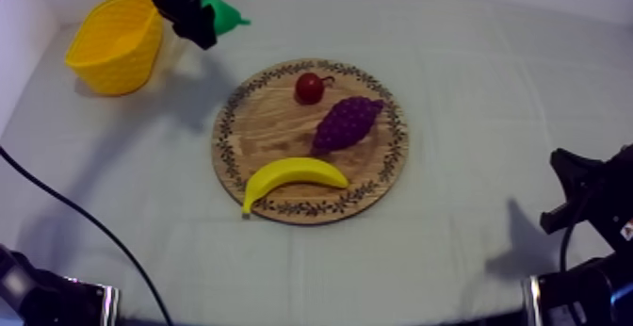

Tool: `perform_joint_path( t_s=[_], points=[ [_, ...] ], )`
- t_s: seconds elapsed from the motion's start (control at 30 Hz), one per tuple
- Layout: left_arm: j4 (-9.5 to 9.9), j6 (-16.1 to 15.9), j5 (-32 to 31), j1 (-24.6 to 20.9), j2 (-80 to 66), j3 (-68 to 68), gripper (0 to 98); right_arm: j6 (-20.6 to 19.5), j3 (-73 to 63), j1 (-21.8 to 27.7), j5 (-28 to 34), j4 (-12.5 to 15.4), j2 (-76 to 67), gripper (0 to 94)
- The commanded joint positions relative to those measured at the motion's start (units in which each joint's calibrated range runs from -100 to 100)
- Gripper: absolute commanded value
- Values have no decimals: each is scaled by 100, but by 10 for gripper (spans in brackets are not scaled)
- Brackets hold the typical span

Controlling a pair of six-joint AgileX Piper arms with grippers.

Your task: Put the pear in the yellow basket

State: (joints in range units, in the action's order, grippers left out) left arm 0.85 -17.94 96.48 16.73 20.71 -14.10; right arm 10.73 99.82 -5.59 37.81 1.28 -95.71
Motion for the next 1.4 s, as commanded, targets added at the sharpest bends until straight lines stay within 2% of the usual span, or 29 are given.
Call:
perform_joint_path(
  t_s=[0.0,0.13,0.57,0.83,1.07,1.37],
  points=[
    [-4,111,-3,-132,-6,-131,482,-1,-5,0,2,1,-4,4],
    [-22,268,6,-417,-33,-408,471,-1,-5,0,2,1,-4,4],
    [-84,476,54,-1549,-65,-759,482,-1,-5,0,2,1,-4,4],
    [-214,716,138,-2112,-5,-904,474,-1,-5,0,2,1,-4,4],
    [-253,870,280,-2296,111,-1034,466,-1,-5,0,2,1,-4,4],
    [-251,949,325,-2239,173,-1181,459,-1,-5,0,2,1,-4,4]
  ],
)
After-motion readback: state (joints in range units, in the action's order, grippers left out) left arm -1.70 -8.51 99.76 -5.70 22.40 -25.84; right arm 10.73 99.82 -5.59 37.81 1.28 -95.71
